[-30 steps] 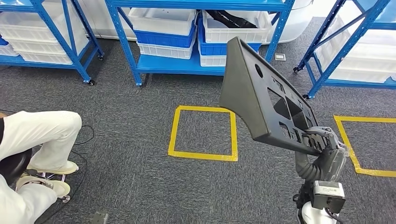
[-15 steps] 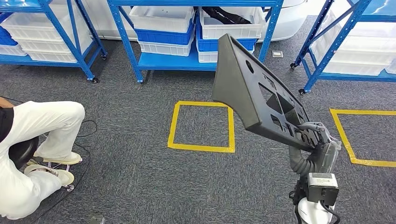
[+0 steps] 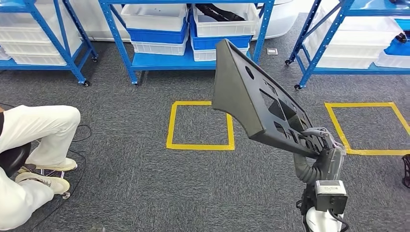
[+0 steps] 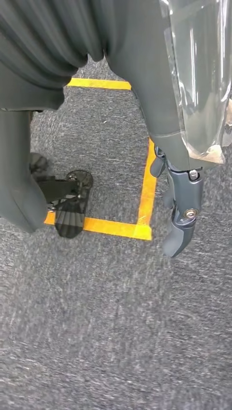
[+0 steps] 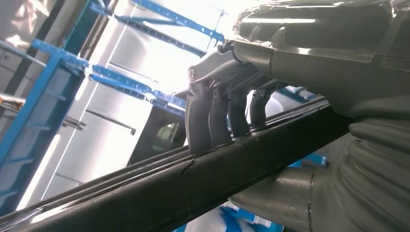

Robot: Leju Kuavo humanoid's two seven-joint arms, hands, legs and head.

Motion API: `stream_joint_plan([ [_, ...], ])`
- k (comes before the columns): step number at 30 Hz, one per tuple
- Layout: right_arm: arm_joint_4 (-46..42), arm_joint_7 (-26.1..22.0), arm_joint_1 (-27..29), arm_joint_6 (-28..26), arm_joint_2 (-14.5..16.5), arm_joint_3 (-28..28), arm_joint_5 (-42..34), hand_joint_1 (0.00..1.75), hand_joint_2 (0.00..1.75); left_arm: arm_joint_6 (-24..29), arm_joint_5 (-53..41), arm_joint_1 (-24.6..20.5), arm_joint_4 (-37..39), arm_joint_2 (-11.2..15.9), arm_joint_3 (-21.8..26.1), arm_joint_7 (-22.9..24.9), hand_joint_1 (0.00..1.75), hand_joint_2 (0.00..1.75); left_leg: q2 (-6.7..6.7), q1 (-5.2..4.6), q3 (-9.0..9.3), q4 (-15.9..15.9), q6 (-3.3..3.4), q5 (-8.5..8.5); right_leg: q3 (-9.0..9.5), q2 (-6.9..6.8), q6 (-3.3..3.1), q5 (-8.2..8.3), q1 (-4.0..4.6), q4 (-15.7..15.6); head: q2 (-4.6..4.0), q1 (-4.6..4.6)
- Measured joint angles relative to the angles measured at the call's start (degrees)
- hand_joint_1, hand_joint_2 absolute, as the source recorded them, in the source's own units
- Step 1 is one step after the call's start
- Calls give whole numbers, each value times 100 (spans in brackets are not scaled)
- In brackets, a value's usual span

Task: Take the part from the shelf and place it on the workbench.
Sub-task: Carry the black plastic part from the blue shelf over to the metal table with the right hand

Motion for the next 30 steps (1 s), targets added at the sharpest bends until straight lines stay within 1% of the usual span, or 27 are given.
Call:
stream_joint_plan([
  [1,-31,17,11,9,3,3,16,175,175,9,13,4,0,-3,6,2,0,175,43,-14,-20,42,-38,-7,80,-57,-27,32,11,-170,0,-7],
  [2,-60,34,28,17,4,6,36,175,175,22,26,10,0,-7,10,5,0,175,88,-26,-31,64,-71,-7,75,-45,-81,32,35,-211,0,-15],
  [4,-117,72,82,27,3,5,76,175,175,51,44,13,0,-24,19,9,0,175,145,-4,-38,78,-131,-3,25,88,-190,81,36,-197,0,-30],
  [5,-146,86,100,31,1,4,92,175,175,61,48,14,0,-31,27,10,0,175,74,19,-58,122,-165,-60,8,147,-241,109,27,-197,0,-28],
  [6,-176,99,110,34,3,5,106,175,175,67,48,19,0,-38,39,10,0,175,-57,38,-111,260,-194,-190,-6,206,-297,143,16,-201,0,-33],
  [8,-220,115,117,40,8,9,119,175,175,72,49,42,0,-46,69,10,0,175,-372,54,-345,872,-224,-621,-51,324,-387,203,27,-202,0,-42],
  [9,-228,122,124,41,10,10,125,175,175,74,49,57,0,-48,84,10,0,175,-451,53,-495,1269,-219,-828,-79,391,-417,227,45,-200,0,-45],
  [10,-232,127,134,42,10,11,127,175,175,75,50,68,0,-49,95,10,0,175,-484,52,-608,1575,-206,-947,-102,463,-436,246,65,-198,0,-44],
  [11,-233,132,145,42,10,10,128,175,175,75,50,73,0,-50,102,10,0,175,-499,51,-641,1703,-184,-957,-118,539,-442,263,84,-197,0,-44],
  [12,-235,135,153,42,9,9,130,175,175,75,50,74,0,-51,106,10,0,175,-518,49,-565,1601,-149,-856,-128,614,-444,279,100,-196,0,-42],
  [13,-240,137,157,42,9,9,132,175,175,75,50,73,0,-53,108,10,0,175,-572,43,-390,1285,-101,-671,-131,691,-441,293,115,-196,0,-43],
  [15,-262,136,154,42,11,9,137,175,175,75,50,74,1,-50,112,10,0,175,-842,33,12,517,24,-361,-145,830,-415,323,133,-195,0,-34],
  [16,-274,135,148,42,13,10,139,175,175,75,50,76,1,-48,113,10,0,175,-957,23,139,263,71,-289,-166,895,-388,341,127,-193,0,-36],
  [17,-281,135,145,42,15,11,139,175,175,75,50,76,1,-45,115,9,0,175,-1021,12,192,147,99,-279,-194,956,-353,363,112,-194,0,-41],
  [18,-286,135,146,42,16,11,139,175,175,75,50,74,1,-44,116,9,0,175,-990,-2,198,117,105,-274,-227,1022,-307,392,101,-199,0,-48],
  [19,-293,136,152,42,17,10,140,175,175,75,50,67,0,-49,117,9,0,175,-911,-4,200,76,106,-250,-268,1085,-263,419,100,-208,0,-60],
  [20,-300,137,161,42,16,9,142,175,175,74,50,59,-1,-55,118,9,0,175,-831,-1,207,21,106,-210,-319,1047,-234,417,109,-182,0,-63],
  [21,-310,136,160,42,14,8,142,175,175,74,51,55,-1,-63,120,9,0,175,-743,9,210,-36,115,-165,-397,932,-225,365,129,-83,0,-52],
  [22,-320,135,152,42,13,10,142,175,175,73,50,58,-2,-70,121,8,0,175,-650,22,208,-86,123,-125,-515,766,-234,254,145,119,0,-31],
  [23,-325,134,146,42,12,13,142,175,175,73,50,64,-2,-72,124,6,0,175,-561,19,200,-108,132,-101,-665,576,-253,89,133,438,0,-12],
  [24,-328,134,141,42,11,14,141,175,175,71,48,72,-1,-73,127,2,0,175,-469,17,181,-111,142,-92,-830,465,-260,-84,127,812,0,8],
  [25,-328,137,149,42,9,15,143,175,175,67,41,79,-1,-72,130,-4,0,175,-371,14,165,-109,138,-85,-966,410,-244,-217,107,1151,0,18],
  [26,-327,141,161,42,3,15,147,175,175,61,32,81,0,-73,132,-14,0,175,-285,12,151,-106,131,-79,-1032,382,-214,-291,90,1364,0,20],
  [27,-327,149,172,42,-5,13,155,175,175,51,14,81,0,-74,133,-29,0,175,-210,12,141,-104,124,-74,-1014,364,-174,-295,72,1409,0,21],
  [28,-328,158,180,40,-15,12,167,175,175,36,-3,80,-1,-75,133,-45,0,175,-138,14,136,-100,116,-69,-893,336,-123,-231,53,1253,0,22],
  [29,-334,168,188,35,-24,10,181,175,175,20,-23,78,-1,-76,133,-61,0,175,-79,17,136,-93,107,-71,-682,283,-72,-122,35,923,0,23],
  [30,-346,179,198,26,-34,7,194,175,175,6,-47,76,-1,-75,133,-76,0,175,-22,15,138,-77,91,-76,-430,163,-27,-2,20,516,0,24],
])
